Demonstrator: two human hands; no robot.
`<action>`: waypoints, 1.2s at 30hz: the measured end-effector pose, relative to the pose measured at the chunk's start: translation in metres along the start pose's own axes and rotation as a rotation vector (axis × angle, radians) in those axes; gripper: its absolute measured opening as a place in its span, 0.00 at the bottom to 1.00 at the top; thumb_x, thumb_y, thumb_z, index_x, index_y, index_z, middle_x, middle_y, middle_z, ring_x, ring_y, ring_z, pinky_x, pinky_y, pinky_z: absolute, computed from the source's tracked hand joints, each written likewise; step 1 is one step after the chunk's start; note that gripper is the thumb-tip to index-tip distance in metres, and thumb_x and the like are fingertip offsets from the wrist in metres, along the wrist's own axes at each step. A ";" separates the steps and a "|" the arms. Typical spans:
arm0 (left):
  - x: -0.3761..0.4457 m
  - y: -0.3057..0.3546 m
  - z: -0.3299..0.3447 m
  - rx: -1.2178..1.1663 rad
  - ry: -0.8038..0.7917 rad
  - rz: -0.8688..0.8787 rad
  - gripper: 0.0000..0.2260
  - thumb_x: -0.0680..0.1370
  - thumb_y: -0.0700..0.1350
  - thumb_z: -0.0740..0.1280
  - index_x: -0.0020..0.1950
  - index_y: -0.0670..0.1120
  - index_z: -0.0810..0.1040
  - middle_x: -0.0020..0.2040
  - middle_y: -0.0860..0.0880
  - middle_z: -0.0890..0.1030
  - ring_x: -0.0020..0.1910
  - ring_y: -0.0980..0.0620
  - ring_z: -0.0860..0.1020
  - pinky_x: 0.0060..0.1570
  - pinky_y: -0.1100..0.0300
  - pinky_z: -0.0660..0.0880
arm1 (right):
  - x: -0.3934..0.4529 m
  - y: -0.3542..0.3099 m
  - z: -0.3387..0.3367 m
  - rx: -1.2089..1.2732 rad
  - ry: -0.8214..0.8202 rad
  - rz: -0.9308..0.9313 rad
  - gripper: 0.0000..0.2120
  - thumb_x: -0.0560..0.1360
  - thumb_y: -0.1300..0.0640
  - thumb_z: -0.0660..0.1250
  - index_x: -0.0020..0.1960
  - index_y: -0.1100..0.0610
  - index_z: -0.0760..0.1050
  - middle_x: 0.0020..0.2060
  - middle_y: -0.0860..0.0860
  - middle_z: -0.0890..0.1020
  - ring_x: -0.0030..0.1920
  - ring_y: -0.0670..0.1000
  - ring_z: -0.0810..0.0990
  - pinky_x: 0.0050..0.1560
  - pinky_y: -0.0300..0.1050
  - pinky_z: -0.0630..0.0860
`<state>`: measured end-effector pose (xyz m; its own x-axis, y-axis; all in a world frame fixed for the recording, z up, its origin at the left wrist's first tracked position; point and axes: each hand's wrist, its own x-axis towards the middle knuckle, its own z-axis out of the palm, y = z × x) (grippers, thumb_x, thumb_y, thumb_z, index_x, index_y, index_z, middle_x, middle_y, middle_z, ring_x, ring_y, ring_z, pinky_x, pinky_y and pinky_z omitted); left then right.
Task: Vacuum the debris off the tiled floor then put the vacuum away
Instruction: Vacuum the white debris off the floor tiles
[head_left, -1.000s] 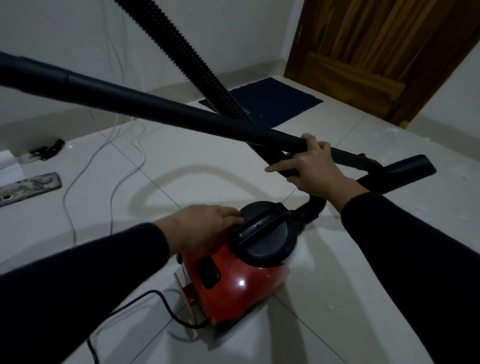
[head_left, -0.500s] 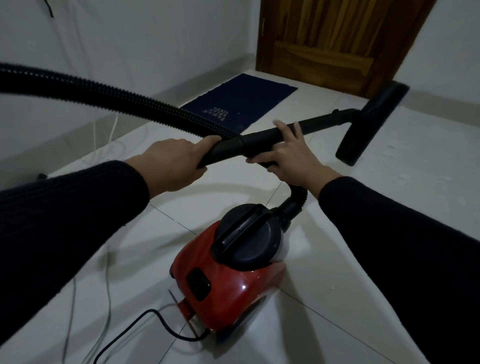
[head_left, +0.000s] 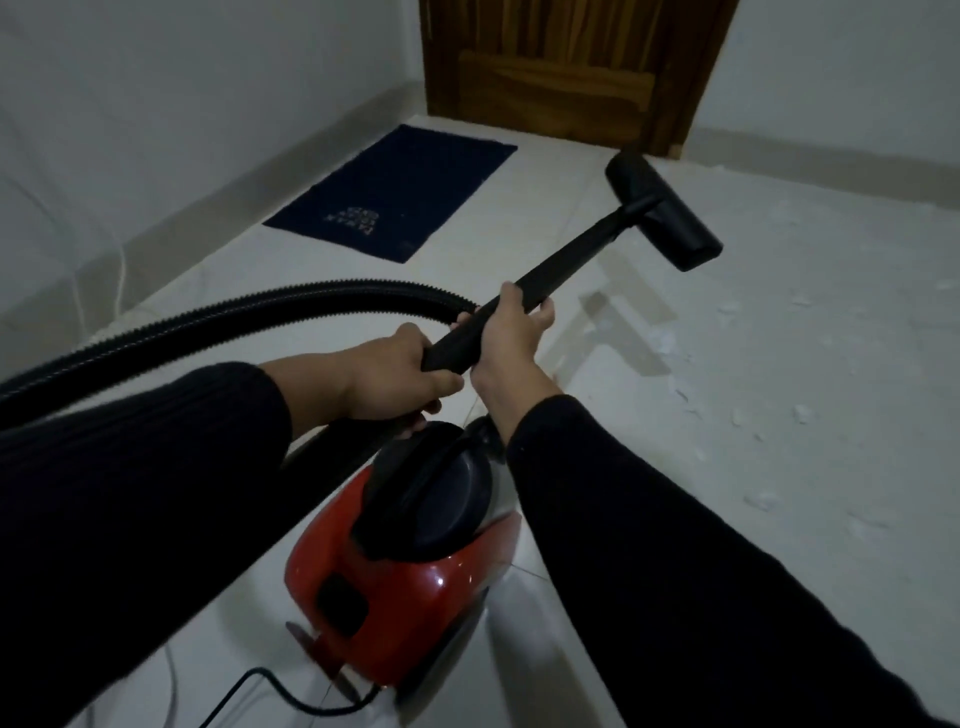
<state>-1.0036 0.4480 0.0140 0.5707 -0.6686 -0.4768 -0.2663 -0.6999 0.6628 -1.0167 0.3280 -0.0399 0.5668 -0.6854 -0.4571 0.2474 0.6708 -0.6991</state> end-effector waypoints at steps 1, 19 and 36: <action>-0.002 0.002 0.001 -0.073 -0.044 -0.025 0.18 0.79 0.46 0.63 0.64 0.43 0.61 0.42 0.43 0.79 0.28 0.52 0.77 0.26 0.62 0.76 | 0.000 -0.002 -0.001 -0.012 0.024 0.027 0.27 0.81 0.54 0.59 0.76 0.43 0.52 0.51 0.57 0.74 0.29 0.50 0.75 0.27 0.41 0.77; -0.154 0.041 -0.017 -0.305 -0.450 -0.421 0.18 0.80 0.45 0.61 0.68 0.55 0.61 0.39 0.43 0.74 0.29 0.51 0.75 0.29 0.59 0.75 | -0.099 0.001 -0.032 -0.388 0.271 0.545 0.26 0.81 0.52 0.60 0.76 0.54 0.58 0.41 0.54 0.77 0.29 0.50 0.75 0.25 0.39 0.75; -0.254 0.079 -0.031 -0.318 -0.472 -0.677 0.13 0.80 0.43 0.61 0.63 0.46 0.63 0.38 0.42 0.74 0.28 0.50 0.74 0.24 0.60 0.74 | -0.224 0.037 -0.050 -0.386 0.193 0.682 0.31 0.68 0.41 0.67 0.71 0.42 0.69 0.56 0.53 0.80 0.51 0.55 0.82 0.51 0.55 0.81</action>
<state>-1.1461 0.5705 0.2054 0.1289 -0.2191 -0.9671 0.2818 -0.9270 0.2476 -1.1740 0.4924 0.0089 0.3404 -0.2205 -0.9140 -0.4126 0.8385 -0.3560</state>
